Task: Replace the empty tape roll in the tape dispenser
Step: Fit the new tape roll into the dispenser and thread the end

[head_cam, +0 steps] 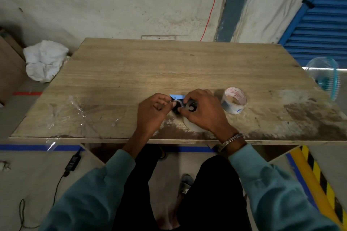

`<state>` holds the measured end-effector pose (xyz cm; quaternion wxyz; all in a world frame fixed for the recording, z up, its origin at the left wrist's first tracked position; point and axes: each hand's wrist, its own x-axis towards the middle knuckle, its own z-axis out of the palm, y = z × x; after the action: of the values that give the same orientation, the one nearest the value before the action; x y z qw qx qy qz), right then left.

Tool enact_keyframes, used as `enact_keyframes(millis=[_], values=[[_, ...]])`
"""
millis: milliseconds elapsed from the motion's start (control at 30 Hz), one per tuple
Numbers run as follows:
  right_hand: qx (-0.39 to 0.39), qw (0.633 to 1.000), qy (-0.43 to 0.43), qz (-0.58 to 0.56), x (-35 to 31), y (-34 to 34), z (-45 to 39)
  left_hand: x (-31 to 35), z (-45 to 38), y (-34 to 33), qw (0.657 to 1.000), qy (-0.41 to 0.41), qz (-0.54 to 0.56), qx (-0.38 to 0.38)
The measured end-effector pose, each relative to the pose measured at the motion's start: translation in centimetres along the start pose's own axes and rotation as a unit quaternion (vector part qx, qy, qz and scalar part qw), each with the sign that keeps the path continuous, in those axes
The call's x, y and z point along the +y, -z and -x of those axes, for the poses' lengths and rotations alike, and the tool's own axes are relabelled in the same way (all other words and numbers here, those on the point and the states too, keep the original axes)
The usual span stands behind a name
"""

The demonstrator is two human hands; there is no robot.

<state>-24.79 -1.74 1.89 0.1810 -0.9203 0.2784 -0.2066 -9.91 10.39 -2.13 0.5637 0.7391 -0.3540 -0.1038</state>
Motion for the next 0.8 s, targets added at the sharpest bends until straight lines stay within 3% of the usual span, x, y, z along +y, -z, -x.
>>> enact_keyframes(millis=[200,600,800], values=[[0.012,0.998,-0.032,-0.052,-0.5,0.2,-0.6,-0.8,-0.3,-0.1,0.999,0.015,0.017,-0.046],[0.009,0.992,-0.049,-0.113,-0.1,0.0,-1.3,-1.2,-0.4,0.1,0.997,0.027,0.057,-0.049],[-0.047,0.99,-0.05,-0.119,0.0,0.0,-2.2,-1.1,-1.0,0.7,0.993,0.06,0.009,-0.098]])
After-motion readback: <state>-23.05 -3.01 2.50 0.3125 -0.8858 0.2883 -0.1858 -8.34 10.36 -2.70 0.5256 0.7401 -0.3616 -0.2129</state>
